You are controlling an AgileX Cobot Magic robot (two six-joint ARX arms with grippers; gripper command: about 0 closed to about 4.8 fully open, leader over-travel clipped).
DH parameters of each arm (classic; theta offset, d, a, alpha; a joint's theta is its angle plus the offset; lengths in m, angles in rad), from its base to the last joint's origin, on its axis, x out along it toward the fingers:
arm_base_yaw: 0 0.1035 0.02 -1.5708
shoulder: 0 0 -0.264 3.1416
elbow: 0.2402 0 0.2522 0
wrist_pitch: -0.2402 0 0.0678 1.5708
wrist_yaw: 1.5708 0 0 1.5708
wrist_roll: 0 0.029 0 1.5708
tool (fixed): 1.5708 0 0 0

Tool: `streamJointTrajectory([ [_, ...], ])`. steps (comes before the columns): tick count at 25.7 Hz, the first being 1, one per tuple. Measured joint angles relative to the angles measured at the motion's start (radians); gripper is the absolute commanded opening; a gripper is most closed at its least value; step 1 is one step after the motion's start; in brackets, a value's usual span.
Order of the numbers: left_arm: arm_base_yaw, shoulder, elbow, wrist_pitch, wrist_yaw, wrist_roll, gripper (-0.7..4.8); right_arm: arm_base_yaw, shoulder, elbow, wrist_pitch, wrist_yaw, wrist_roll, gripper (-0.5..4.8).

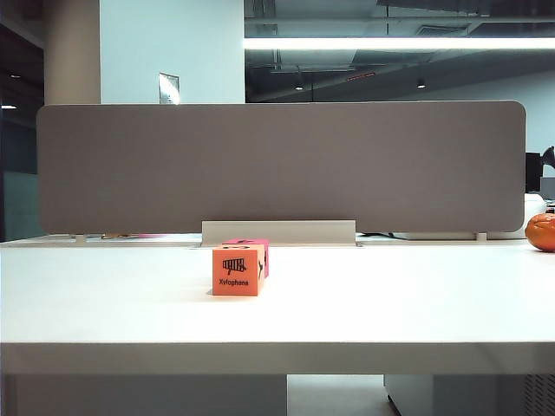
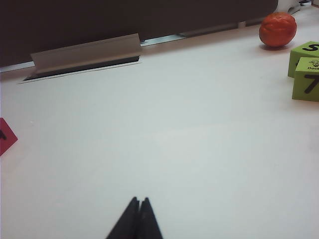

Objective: Stack one letter block on top of another letter block.

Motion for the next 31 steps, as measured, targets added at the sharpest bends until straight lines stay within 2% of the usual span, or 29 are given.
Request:
streamJointTrajectory([
  [27, 0.0, 0.0, 0.0, 0.0, 0.0, 0.0, -0.06, 0.0, 0.0, 0.0, 0.001, 0.001, 0.0, -0.01],
  [31, 0.0, 0.0, 0.0, 0.0, 0.0, 0.0, -0.06, 0.0, 0.0, 0.0, 0.001, -0.026, 0.0, -0.01],
])
